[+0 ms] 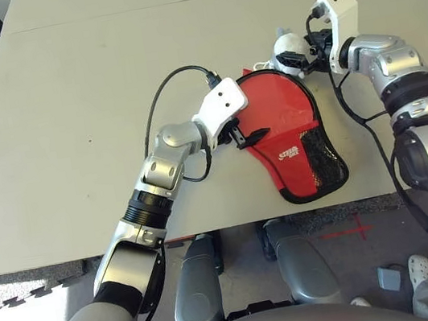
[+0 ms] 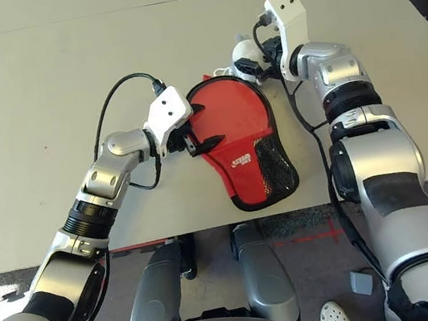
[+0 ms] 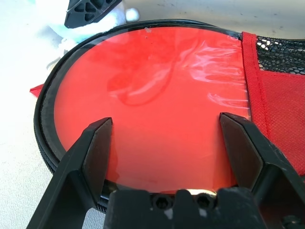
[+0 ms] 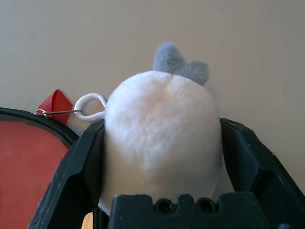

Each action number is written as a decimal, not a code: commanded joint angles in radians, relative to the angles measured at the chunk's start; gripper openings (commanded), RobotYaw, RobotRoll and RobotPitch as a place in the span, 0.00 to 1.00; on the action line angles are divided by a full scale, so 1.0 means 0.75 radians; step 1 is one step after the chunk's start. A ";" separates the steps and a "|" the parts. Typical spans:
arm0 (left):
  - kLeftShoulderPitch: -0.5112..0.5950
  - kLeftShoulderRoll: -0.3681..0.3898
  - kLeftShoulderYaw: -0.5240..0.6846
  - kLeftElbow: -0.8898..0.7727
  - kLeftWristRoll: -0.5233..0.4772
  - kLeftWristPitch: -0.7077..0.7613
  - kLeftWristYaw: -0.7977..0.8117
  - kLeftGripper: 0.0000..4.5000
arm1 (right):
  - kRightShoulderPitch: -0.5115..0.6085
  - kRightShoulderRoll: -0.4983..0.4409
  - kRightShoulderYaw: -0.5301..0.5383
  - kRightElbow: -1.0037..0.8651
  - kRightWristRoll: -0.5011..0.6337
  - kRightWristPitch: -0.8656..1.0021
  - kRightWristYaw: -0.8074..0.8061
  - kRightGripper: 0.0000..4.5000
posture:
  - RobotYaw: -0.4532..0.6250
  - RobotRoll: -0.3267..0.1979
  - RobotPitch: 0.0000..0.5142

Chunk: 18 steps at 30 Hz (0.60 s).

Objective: Store the ping-pong paddle in its case and zip it.

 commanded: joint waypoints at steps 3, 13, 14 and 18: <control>0.063 0.014 -0.068 0.054 0.039 0.074 -0.004 1.00 | 0.011 -0.034 -0.004 0.053 -0.034 0.017 -0.013 0.55 | 0.43 0.62 0.57; 0.058 0.013 -0.094 0.070 0.041 0.090 -0.014 1.00 | 0.017 -0.207 0.013 -0.015 -0.060 0.064 0.127 0.07 | 0.41 0.62 0.56; 0.056 0.012 -0.096 0.073 0.041 0.091 -0.017 1.00 | 0.016 -0.238 0.023 -0.027 -0.070 0.072 0.161 0.07 | 0.41 0.62 0.56; 0.050 0.009 -0.101 0.085 0.041 0.091 -0.020 1.00 | 0.015 -0.324 0.062 -0.061 -0.108 0.102 0.282 0.07 | 0.41 0.62 0.55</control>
